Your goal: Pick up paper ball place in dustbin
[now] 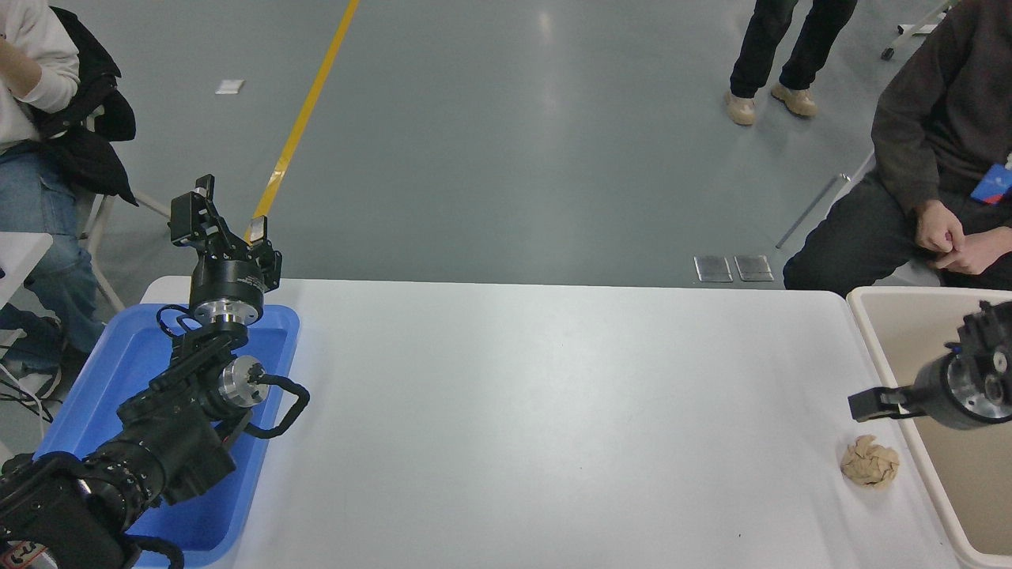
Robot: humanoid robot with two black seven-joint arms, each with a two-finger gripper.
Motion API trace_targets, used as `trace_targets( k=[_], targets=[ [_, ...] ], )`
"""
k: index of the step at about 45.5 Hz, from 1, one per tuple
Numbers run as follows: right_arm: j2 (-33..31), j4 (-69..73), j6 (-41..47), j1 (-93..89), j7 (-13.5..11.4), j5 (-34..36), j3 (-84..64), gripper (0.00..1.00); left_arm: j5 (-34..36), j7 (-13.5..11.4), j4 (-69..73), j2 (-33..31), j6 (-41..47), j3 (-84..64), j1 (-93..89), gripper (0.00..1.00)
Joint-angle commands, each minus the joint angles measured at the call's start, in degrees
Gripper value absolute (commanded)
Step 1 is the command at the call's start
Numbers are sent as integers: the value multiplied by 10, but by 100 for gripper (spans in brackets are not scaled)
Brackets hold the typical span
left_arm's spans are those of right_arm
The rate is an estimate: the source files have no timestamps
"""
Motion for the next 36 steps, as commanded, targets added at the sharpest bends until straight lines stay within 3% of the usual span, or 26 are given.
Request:
trace_targets(
  k=[1,24,30,34,36],
  targets=[
    [12,-70,-15,-91,1,-4,48,100,0,0,0,0,0,0,0,100],
    [35,-141,-15,-190,0,-2,173,97,0,0,0,0,0,0,0,100],
    [39,-145,-16,-200,0,-2,190,85,0,0,0,0,0,0,0,99],
    [40,-146,-16,-206,0,-2,200,72,1,0,0,0,0,0,0,100],
    [40,-146,-16,-207,1,-2,201,57,0,0,0,0,0,0,0,100]
  ],
)
